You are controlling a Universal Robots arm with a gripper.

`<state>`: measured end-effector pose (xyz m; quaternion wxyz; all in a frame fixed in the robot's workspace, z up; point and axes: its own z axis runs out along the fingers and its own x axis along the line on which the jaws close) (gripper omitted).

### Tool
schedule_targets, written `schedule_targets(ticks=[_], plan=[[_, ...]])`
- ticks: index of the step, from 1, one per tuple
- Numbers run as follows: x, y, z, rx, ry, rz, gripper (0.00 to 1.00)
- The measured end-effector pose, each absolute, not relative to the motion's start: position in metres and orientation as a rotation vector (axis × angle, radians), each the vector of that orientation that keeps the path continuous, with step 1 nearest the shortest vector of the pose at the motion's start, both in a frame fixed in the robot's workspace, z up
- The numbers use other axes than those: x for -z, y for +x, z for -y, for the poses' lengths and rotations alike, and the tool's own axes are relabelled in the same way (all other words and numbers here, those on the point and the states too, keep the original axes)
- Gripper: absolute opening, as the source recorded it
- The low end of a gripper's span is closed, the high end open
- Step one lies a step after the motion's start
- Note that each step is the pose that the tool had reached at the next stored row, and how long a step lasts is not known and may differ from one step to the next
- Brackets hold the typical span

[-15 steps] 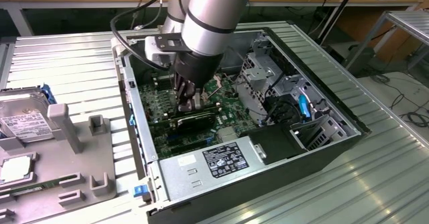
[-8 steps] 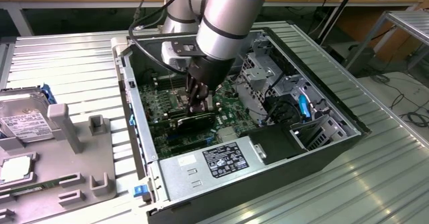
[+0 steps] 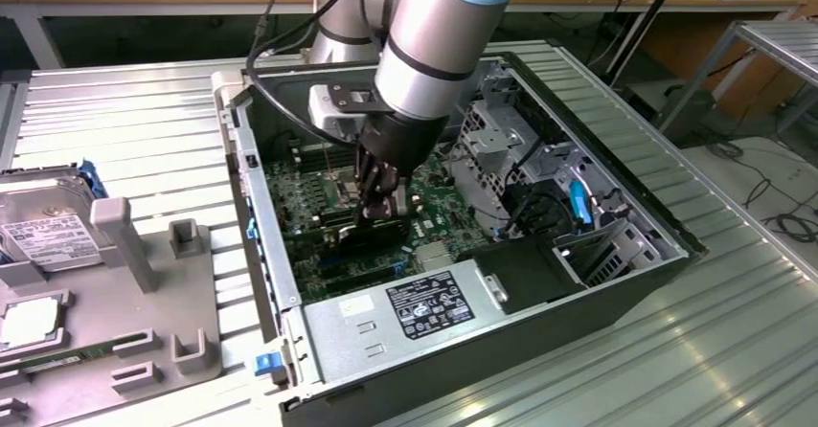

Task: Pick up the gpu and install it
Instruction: 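Press down on the gpu until it lock into place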

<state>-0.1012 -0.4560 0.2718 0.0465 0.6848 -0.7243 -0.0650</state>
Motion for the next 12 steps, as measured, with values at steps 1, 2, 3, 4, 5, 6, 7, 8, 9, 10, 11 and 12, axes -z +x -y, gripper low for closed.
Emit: schedule_targets(ticks=[1, 2, 3, 4, 5, 6, 7, 8, 9, 10, 11, 12], plan=[[-0.271, -0.101, 0.456, 0.198, 2.09, 2.21, 0.11], [-0.269, -0.101, 0.456, 0.198, 2.09, 2.21, 0.11], [-0.268, -0.101, 0.456, 0.198, 2.09, 2.21, 0.11], [-0.267, -0.101, 0.456, 0.198, 2.09, 2.21, 0.11], [-0.267, -0.101, 0.456, 0.198, 2.09, 2.21, 0.11], [-0.267, -0.101, 0.456, 0.198, 2.09, 2.211, 0.11], [-0.267, -0.101, 0.456, 0.198, 2.09, 2.21, 0.11], [-0.269, -0.101, 0.456, 0.201, 2.09, 2.211, 0.11], [-0.277, -0.101, 0.456, 0.202, 2.089, 2.209, 0.11], [-0.286, -0.101, 0.456, 0.202, 2.088, 2.209, 0.11], [-0.293, -0.101, 0.456, 0.203, 2.088, 2.208, 0.11], [-0.299, -0.101, 0.456, 0.203, 2.087, 2.208, 0.11]])
